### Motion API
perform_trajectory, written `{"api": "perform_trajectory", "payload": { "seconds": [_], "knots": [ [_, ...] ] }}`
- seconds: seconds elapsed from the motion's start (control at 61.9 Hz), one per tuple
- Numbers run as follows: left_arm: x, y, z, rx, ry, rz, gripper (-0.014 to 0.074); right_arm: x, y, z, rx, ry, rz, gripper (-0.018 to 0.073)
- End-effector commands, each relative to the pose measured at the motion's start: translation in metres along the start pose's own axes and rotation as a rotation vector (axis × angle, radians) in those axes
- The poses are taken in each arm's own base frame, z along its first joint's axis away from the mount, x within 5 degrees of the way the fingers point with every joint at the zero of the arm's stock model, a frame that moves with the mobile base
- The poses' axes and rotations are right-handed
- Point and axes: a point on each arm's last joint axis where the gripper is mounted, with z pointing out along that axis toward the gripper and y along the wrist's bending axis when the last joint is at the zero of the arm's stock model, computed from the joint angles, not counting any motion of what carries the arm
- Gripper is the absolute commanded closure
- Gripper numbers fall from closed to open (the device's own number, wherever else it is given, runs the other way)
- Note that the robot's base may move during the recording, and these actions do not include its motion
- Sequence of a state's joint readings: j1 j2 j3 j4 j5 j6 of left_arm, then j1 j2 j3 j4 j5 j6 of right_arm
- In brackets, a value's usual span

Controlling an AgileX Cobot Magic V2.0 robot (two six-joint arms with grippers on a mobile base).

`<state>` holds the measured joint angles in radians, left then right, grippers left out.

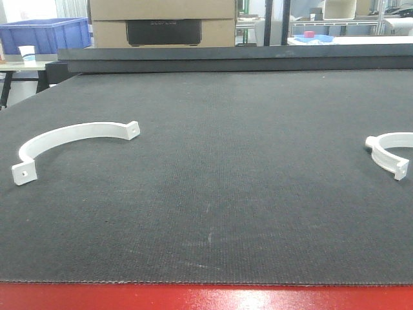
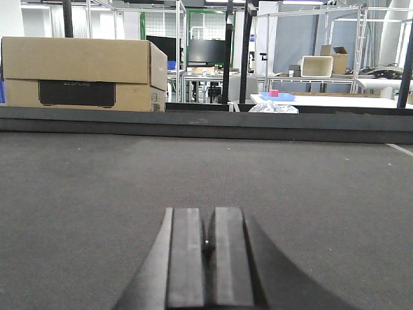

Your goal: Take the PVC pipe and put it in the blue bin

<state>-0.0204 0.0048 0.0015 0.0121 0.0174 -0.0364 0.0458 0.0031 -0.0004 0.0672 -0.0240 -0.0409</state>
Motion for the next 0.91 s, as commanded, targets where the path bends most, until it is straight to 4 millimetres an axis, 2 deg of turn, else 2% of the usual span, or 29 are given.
{"api": "perform_trajectory", "payload": {
  "seconds": [0.0, 0.889],
  "knots": [
    [-0.0024, 0.0000, -0.0005, -0.001, -0.024, -0.005, 0.0707, -0.0021, -0.0002, -0.0003, 0.003, -0.025, -0.011, 0.0727],
    [-0.0024, 0.0000, -0.0005, -0.001, -0.024, -0.005, 0.0707, -0.0021, -0.0002, -0.0003, 0.003, -0.025, -0.011, 0.0727]
  ]
}}
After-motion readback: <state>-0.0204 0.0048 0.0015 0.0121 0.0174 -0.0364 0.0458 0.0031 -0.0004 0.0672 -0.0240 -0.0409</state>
